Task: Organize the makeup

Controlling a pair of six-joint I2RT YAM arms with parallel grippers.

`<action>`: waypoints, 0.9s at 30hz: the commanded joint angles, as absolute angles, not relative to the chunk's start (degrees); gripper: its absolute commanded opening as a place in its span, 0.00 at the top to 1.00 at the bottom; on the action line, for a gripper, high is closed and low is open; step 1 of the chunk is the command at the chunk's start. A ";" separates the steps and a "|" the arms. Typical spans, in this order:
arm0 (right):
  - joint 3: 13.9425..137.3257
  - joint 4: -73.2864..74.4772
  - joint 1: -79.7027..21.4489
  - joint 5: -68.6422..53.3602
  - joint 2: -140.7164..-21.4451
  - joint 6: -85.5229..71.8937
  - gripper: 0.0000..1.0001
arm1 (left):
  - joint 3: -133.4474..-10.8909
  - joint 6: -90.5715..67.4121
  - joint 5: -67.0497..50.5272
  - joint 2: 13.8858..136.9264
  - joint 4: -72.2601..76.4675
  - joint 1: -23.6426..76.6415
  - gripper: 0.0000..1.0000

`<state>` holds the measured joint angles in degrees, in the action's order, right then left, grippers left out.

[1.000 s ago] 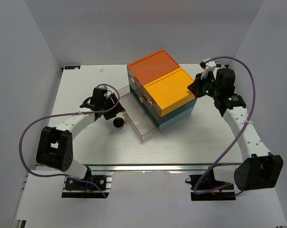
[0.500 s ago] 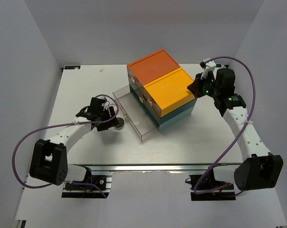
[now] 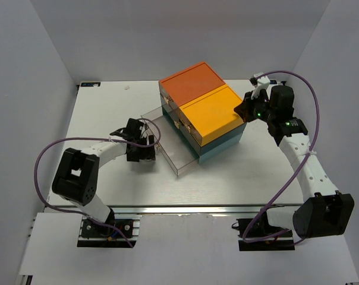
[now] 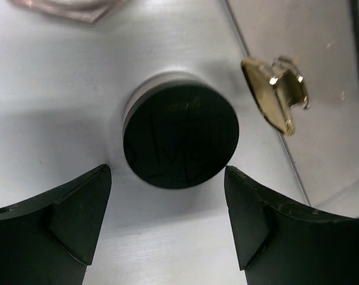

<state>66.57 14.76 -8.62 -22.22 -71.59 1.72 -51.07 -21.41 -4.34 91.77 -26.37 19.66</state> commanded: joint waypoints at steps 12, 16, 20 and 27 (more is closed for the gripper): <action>66.97 12.66 -7.91 -22.59 -71.01 1.58 1.00 | -58.45 -20.21 7.64 99.05 -24.61 22.15 0.18; 67.06 12.66 -8.00 -22.59 -71.10 1.58 1.00 | -58.71 -20.30 8.35 100.46 -24.26 22.85 0.17; 67.32 12.66 -7.91 -22.59 -71.28 1.58 1.00 | -58.80 -20.30 9.05 101.25 -23.64 23.11 0.26; 67.24 12.83 -7.91 -22.67 -71.10 1.58 1.00 | -57.05 -22.32 10.90 97.13 -24.34 23.03 0.73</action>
<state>66.57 14.76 -8.25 -22.24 -71.61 1.72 -58.46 -20.95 9.72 99.77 -24.27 23.03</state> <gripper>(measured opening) 0.004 0.736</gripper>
